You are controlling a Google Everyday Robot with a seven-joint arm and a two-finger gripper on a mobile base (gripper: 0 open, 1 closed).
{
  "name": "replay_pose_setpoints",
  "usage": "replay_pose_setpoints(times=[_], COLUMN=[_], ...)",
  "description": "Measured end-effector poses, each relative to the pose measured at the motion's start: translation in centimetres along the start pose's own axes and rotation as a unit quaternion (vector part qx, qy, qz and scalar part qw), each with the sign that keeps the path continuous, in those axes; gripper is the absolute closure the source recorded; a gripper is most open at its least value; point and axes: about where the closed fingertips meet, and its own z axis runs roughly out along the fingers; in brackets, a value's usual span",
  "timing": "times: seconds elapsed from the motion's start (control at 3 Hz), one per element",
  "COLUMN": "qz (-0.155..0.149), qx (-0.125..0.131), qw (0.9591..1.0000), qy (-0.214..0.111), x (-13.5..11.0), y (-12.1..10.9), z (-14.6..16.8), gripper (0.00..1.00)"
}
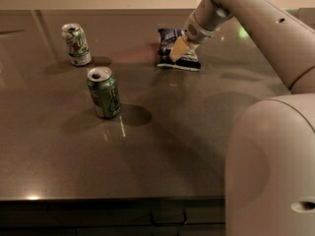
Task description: Move blue chip bag near green can
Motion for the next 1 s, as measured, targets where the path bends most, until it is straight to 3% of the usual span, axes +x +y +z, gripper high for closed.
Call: replay_pose_setpoints(times=[0.33, 0.67, 1.0], qz=[-0.008, -0.046, -0.103], qx=[-0.003, -0.015, -0.039], qw=[1.0, 0.9988, 0.9939], qy=[0.002, 0.004, 0.011], x=[0.6, 1.3, 2.8], y=[0.5, 2.5, 5.7], z=[-1.3, -3.1, -5.0], gripper=[0.88, 1.0, 1.0])
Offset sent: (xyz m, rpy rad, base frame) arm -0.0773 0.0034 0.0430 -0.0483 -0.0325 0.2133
